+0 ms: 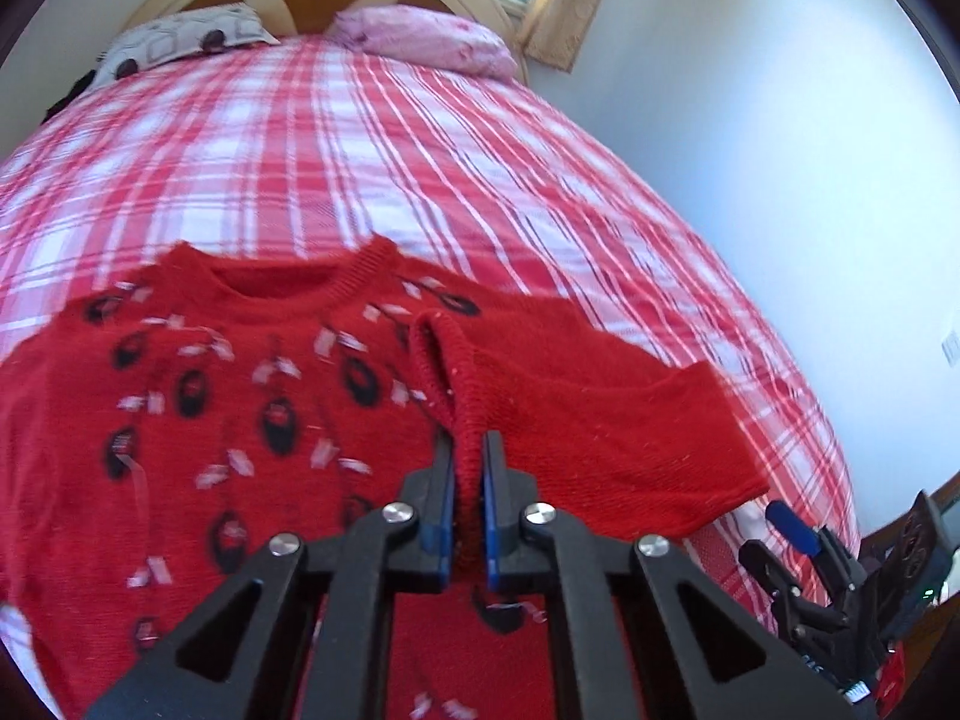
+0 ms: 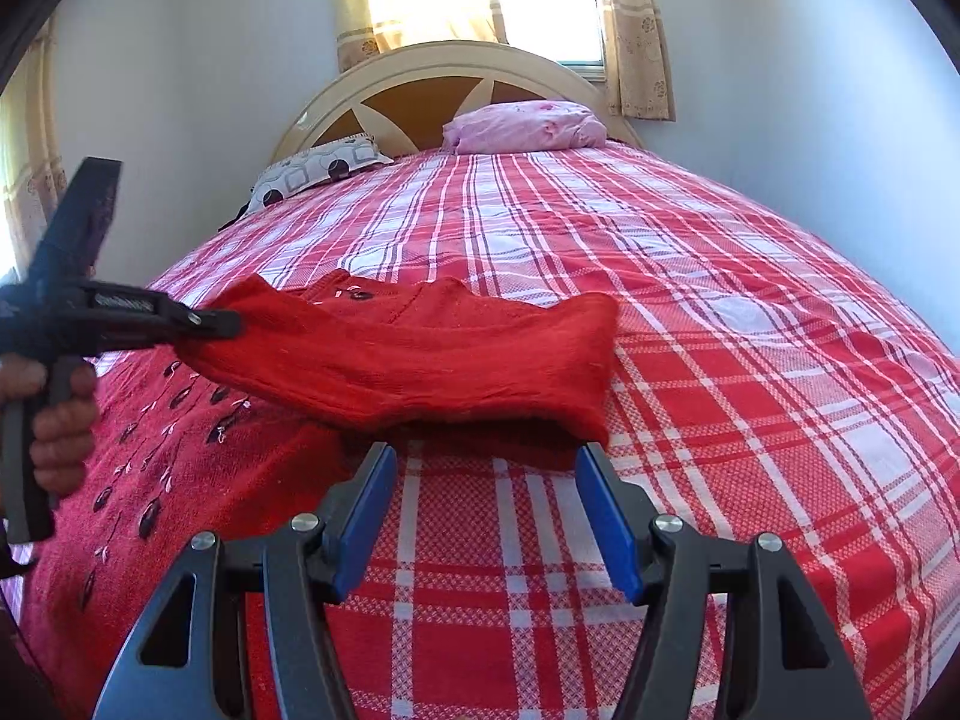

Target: Fold small clothes

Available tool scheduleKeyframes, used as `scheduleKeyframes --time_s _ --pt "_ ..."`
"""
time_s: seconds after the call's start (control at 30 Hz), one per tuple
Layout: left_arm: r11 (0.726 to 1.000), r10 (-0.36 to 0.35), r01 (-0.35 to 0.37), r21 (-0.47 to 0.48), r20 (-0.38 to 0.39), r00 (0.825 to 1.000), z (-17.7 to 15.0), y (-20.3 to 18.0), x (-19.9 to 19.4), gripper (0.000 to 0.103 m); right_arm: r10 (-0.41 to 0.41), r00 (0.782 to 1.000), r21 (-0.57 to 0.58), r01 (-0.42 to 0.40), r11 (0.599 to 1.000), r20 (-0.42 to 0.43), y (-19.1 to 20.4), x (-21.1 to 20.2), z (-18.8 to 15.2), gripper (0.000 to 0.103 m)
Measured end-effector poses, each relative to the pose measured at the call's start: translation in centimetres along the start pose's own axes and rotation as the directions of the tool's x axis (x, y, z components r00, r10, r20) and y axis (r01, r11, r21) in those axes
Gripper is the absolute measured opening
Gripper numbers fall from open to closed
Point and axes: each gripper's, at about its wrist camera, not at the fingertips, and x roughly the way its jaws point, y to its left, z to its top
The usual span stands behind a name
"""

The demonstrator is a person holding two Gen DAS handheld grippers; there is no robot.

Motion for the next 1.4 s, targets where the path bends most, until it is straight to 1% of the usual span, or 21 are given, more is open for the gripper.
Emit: scheduleKeyframes --time_s 0.1,0.23,0.3,0.6,0.73,0.93,1.07,1.23,1.4 --pt "1.0 0.021 -0.02 -0.016 0.044 0.999 0.4 1.6 -1.9 0.007 -0.007 1.0 -0.014 0.007 1.0 0.001 0.3 -0.1 -0.1 0.063" --pt "0.996 0.063 -0.054 -0.077 0.11 0.992 1.0 4.3 -4.8 0.007 -0.014 1.0 -0.02 0.014 1.0 0.011 0.6 -0.3 -0.2 0.063" --pt "0.993 0.078 -0.066 -0.095 0.131 0.988 1.2 5.4 -5.7 0.007 -0.016 1.0 -0.022 0.016 1.0 0.009 0.6 -0.3 -0.2 0.063" --pt "0.985 0.136 -0.115 -0.132 0.165 0.977 -0.3 9.3 -8.3 0.007 -0.026 1.0 -0.029 0.026 0.999 -0.004 0.8 0.0 -0.2 0.063" --pt "0.98 0.144 -0.118 -0.158 0.163 0.976 -1.5 10.6 -9.1 0.007 -0.028 1.0 -0.026 0.028 0.999 -0.011 0.8 0.2 -0.2 0.063" --pt "0.972 0.154 -0.127 -0.195 0.131 0.979 -3.5 12.3 -8.9 0.007 -0.029 0.999 -0.024 0.029 0.999 -0.018 0.7 0.5 -0.2 0.063" --pt "0.964 0.162 -0.131 -0.232 0.119 0.98 -4.2 14.0 -8.9 0.007 -0.03 0.999 -0.028 0.03 0.999 -0.021 0.7 0.5 -0.2 0.063" --pt "0.956 0.199 -0.167 -0.241 0.115 0.973 -4.7 15.5 -8.5 0.007 -0.033 0.999 -0.034 0.032 0.999 -0.034 0.8 0.8 -0.4 0.063" --pt "0.947 0.225 -0.197 -0.254 0.085 0.971 -5.2 17.0 -7.3 0.007 -0.034 0.999 -0.038 0.032 0.999 -0.041 0.9 0.9 -0.5 0.063"
